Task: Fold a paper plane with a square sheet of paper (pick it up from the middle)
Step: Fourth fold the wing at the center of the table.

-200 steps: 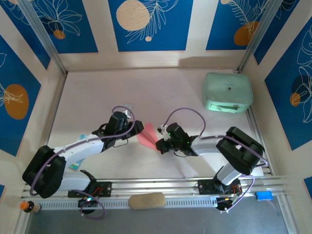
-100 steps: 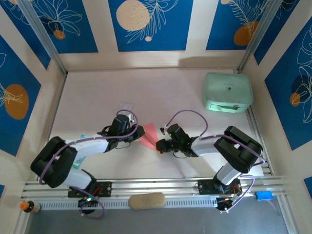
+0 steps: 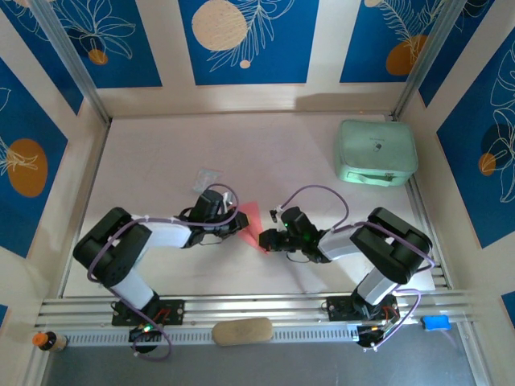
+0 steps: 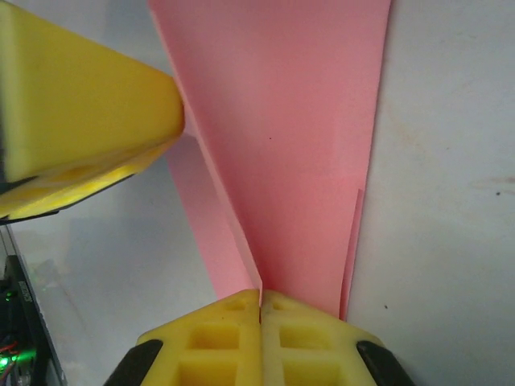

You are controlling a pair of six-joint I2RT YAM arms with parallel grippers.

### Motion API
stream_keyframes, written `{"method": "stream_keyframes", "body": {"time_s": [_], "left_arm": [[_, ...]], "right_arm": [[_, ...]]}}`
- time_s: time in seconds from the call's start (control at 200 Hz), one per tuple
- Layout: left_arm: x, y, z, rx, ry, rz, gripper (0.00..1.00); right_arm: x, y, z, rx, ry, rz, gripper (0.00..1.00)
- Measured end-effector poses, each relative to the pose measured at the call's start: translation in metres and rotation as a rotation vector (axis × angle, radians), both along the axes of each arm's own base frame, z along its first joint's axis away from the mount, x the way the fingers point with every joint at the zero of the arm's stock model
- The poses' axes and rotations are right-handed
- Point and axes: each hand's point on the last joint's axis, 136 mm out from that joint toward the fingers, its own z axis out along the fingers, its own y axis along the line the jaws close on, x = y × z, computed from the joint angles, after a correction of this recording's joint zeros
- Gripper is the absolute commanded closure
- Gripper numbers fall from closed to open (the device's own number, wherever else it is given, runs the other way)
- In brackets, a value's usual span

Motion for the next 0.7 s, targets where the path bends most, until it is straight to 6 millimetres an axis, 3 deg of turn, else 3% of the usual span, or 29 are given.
{"method": "stream_keyframes", "body": {"time_s": [0.445, 0.7], "left_arm": [[0.006, -0.010, -0.004, -0.004, 0.017, -0.014, 0.93], [0.008, -0.019, -0.001, -0.023, 0.021, -0.037, 0.92]], "right_arm": [[-0.002, -0.003, 0.001, 0.014, 0.020, -0.026, 0.87], [-0.003, -0.005, 0.002, 0.007, 0.028, -0.031, 0.89]]}}
